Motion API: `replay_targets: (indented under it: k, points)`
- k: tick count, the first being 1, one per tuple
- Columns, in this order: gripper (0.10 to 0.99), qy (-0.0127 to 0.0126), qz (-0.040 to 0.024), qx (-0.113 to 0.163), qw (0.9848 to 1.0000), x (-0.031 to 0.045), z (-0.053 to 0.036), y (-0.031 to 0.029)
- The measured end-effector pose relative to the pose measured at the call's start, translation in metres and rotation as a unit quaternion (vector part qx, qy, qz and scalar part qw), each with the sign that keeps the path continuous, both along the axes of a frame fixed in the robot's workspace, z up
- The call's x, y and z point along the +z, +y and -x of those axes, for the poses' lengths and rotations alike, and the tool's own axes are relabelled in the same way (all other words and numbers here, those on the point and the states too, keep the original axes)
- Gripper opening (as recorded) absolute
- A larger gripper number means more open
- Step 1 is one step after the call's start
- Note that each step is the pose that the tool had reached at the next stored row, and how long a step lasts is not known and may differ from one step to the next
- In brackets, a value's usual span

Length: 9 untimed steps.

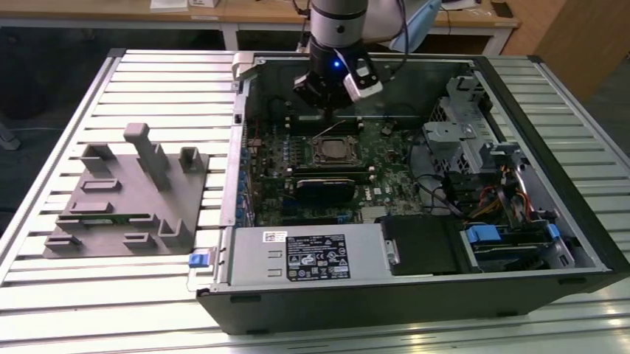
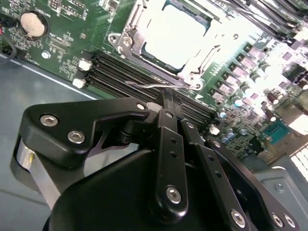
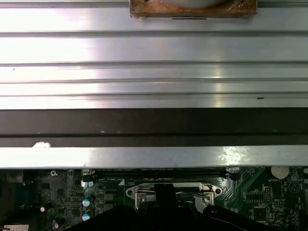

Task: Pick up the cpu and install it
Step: 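Install the first cpu locking lever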

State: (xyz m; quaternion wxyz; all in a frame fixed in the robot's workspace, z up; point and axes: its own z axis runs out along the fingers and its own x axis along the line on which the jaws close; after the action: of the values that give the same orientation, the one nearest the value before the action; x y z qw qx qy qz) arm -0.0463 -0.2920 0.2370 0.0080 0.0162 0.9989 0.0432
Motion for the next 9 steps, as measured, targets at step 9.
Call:
replay_targets:
  k: [9]
  points:
    - [0.106, 0.0000, 0.0000, 0.000, 1.0000, -0.0050, -0.0078, 0.0002]
